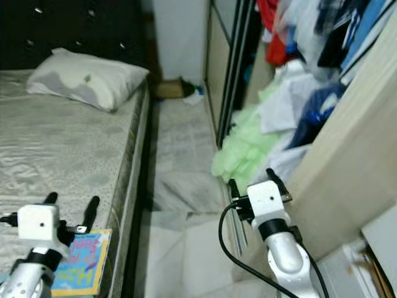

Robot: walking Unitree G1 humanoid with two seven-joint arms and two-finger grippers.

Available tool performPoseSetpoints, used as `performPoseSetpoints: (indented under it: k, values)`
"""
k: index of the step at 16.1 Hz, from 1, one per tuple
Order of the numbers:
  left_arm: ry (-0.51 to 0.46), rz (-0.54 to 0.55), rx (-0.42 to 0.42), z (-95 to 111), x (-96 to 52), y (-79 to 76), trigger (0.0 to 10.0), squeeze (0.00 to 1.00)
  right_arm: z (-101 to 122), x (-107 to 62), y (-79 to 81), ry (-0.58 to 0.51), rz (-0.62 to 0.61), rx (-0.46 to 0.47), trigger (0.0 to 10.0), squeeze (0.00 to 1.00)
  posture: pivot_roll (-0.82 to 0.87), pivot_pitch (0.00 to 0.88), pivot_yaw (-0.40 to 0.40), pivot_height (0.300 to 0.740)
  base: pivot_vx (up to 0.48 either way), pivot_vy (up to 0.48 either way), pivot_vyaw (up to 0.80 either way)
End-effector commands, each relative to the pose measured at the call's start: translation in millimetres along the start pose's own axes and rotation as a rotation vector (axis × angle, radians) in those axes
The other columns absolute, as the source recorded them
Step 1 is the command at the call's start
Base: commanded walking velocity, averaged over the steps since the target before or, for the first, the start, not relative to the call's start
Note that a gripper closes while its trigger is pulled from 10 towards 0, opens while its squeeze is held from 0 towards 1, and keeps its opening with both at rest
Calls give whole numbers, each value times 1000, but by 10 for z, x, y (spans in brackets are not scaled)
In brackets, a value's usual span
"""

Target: Clean up the room

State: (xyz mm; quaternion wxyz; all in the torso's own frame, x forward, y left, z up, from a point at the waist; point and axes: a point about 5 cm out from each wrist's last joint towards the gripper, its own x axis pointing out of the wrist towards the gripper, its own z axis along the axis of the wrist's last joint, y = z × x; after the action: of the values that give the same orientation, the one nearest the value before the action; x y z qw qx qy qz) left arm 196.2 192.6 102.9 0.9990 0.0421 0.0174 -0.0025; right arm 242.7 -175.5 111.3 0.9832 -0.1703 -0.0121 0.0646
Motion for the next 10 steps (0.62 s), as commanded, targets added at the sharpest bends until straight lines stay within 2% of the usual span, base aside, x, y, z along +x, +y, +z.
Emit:
performPoseSetpoints:
  k: [1, 10]
  values:
    - [3, -15, -9, 2, -20, -24, 10000, 0, -8, -14, -44, 7, -8, -9, 10000, 0, -67, 74, -45, 740, 0, 0, 800]
    - [-13, -24, -6, 34, 54, -36, 10000, 0, 6, 45, -51, -5, -16, -6, 10000, 0, -70, 67, -35, 740, 0, 0, 800]
